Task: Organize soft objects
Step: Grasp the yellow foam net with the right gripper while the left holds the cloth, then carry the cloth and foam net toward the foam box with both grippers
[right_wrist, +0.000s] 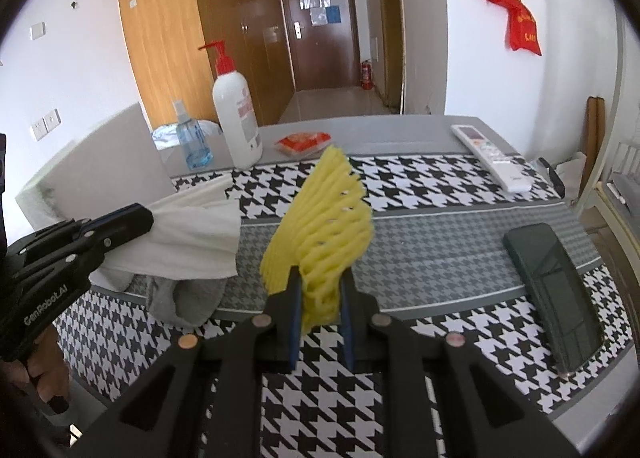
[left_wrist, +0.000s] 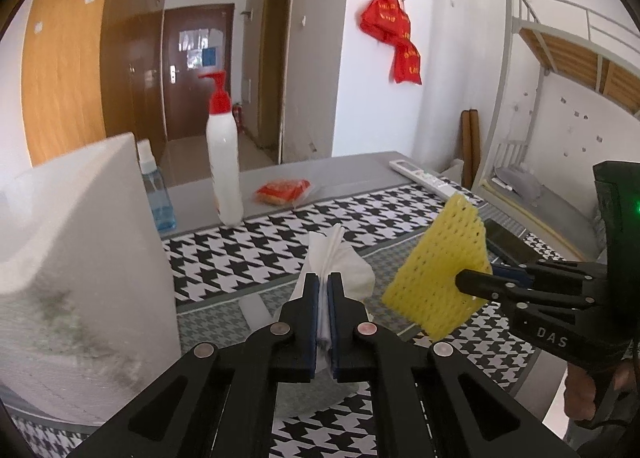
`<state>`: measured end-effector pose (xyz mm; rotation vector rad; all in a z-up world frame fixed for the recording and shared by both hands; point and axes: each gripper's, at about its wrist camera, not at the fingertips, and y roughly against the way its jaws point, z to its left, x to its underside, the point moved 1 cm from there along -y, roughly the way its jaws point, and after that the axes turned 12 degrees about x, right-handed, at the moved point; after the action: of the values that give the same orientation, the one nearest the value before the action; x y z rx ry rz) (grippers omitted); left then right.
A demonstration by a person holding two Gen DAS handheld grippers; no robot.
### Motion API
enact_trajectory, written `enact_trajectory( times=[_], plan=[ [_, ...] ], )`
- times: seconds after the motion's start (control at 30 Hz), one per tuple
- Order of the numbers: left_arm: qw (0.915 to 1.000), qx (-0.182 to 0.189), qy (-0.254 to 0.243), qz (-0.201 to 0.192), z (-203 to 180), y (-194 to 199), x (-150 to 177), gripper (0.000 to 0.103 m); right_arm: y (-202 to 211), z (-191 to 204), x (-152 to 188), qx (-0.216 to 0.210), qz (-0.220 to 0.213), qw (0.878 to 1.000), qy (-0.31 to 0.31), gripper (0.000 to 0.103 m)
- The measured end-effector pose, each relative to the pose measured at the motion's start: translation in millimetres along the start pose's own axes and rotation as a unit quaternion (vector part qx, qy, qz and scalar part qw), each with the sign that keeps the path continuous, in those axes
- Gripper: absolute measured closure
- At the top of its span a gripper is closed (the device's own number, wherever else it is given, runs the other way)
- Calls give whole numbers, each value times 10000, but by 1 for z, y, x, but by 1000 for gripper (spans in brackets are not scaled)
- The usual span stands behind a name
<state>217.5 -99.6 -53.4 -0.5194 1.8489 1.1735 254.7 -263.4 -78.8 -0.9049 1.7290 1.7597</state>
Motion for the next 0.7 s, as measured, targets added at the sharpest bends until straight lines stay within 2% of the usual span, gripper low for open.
enact_trajectory(
  times=[0.7],
  plan=[
    [9980,-364,-222,-468,-2,43,-9,98,57,16,-4,-18,-614,9981,11,83]
  ],
)
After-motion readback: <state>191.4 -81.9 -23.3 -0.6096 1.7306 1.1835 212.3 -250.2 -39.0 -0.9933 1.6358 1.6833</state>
